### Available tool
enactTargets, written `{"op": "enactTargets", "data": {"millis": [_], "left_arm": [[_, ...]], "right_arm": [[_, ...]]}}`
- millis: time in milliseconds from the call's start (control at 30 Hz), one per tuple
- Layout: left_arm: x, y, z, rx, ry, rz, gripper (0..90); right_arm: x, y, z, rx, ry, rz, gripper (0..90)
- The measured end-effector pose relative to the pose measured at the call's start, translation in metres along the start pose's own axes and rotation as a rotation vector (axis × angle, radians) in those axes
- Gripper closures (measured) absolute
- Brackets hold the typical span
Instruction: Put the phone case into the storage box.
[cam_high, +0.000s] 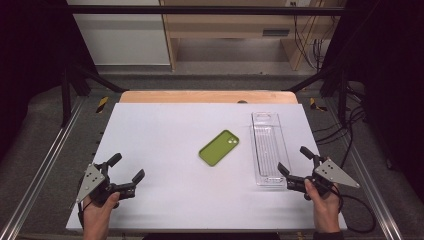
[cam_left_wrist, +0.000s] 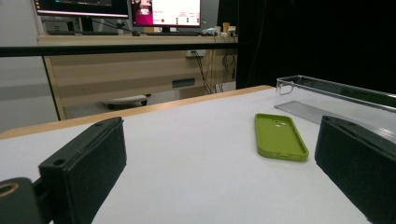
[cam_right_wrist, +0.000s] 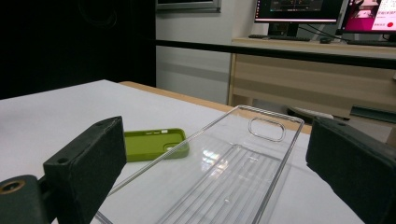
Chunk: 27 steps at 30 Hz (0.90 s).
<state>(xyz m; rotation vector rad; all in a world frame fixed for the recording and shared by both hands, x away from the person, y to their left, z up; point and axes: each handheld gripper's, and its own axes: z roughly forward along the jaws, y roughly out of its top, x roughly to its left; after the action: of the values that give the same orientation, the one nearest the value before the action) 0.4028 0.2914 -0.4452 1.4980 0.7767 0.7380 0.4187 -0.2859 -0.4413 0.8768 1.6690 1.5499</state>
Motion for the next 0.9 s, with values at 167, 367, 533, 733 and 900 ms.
{"op": "enactTargets", "data": {"millis": [167, 367, 533, 733, 900], "left_arm": [[-0.007, -0.001, 0.006, 0.023, -0.019, -0.029, 1.7], [-0.015, 0.006, 0.021, 0.067, -0.042, -0.032, 2.3], [-0.03, 0.011, 0.044, 0.151, -0.084, 0.002, 2.5], [-0.045, 0.016, 0.077, 0.225, -0.127, 0.051, 3.2], [-0.051, 0.016, 0.097, 0.262, -0.152, 0.051, 3.6]], "right_arm": [[0.002, 0.001, 0.0, 0.002, -0.003, -0.001, 4.8], [0.006, 0.002, 0.001, 0.006, -0.013, -0.004, 3.2], [0.009, 0.0, 0.003, 0.02, -0.027, -0.002, 3.4], [0.009, 0.0, 0.002, 0.022, -0.032, 0.007, 3.6], [0.008, 0.0, 0.0, 0.016, -0.039, 0.01, 3.5]]}}
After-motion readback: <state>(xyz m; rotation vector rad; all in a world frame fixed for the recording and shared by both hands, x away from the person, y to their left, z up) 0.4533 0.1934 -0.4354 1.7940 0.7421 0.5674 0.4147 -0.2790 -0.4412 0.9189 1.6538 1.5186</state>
